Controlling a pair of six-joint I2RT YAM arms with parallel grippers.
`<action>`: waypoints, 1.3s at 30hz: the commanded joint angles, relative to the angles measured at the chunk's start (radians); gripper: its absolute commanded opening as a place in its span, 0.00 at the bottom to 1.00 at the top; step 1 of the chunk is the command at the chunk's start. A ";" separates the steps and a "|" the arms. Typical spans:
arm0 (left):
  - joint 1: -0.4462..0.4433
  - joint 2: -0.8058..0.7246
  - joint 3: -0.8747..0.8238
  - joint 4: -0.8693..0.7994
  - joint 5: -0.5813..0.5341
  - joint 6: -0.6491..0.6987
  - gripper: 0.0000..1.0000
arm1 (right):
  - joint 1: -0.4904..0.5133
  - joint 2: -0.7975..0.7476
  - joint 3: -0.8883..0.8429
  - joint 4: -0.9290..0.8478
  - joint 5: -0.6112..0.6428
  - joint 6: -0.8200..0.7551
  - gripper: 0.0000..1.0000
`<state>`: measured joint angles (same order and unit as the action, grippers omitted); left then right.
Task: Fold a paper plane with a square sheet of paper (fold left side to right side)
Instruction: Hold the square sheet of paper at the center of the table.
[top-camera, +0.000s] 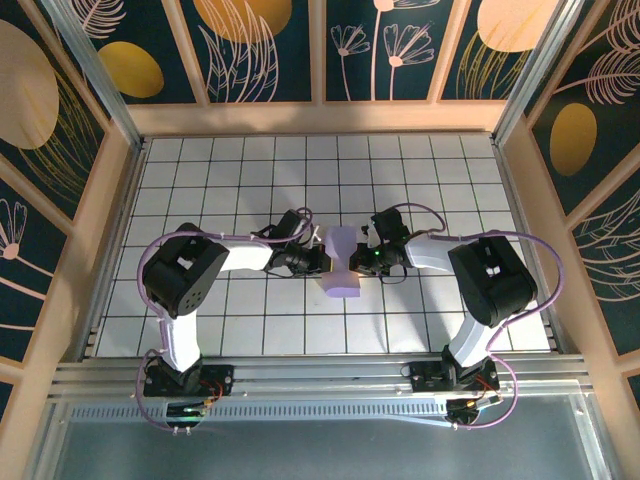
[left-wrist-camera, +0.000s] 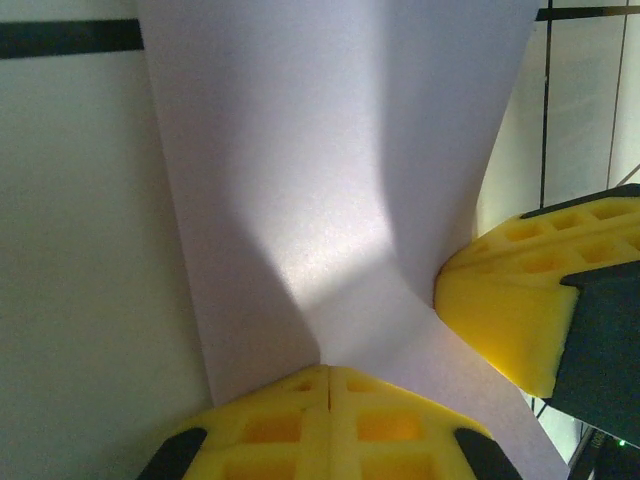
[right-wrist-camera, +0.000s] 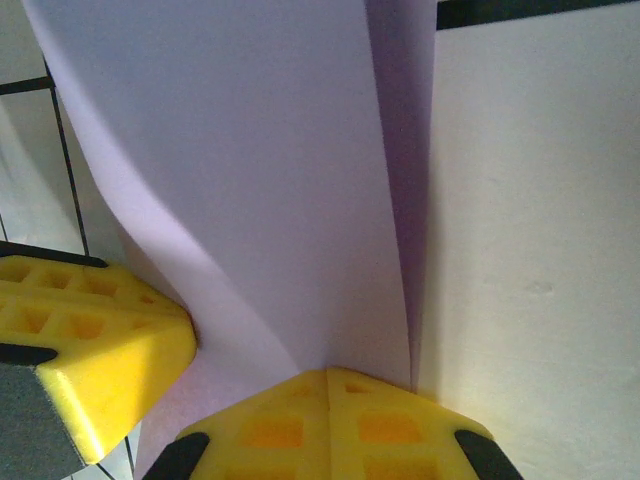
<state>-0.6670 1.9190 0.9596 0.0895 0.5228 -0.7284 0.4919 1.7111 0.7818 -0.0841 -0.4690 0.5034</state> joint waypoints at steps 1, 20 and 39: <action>0.000 0.032 0.007 -0.067 -0.027 0.020 0.02 | 0.016 0.075 -0.028 -0.112 0.136 -0.012 0.05; 0.000 0.055 0.008 -0.093 -0.040 0.032 0.02 | 0.030 -0.028 0.084 0.074 -0.052 0.023 0.05; 0.000 0.058 0.008 -0.105 -0.031 0.048 0.02 | 0.050 0.195 0.183 0.120 -0.043 0.026 0.04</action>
<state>-0.6666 1.9282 0.9764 0.0677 0.5259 -0.7071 0.5331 1.8851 0.9447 0.0490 -0.5423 0.5301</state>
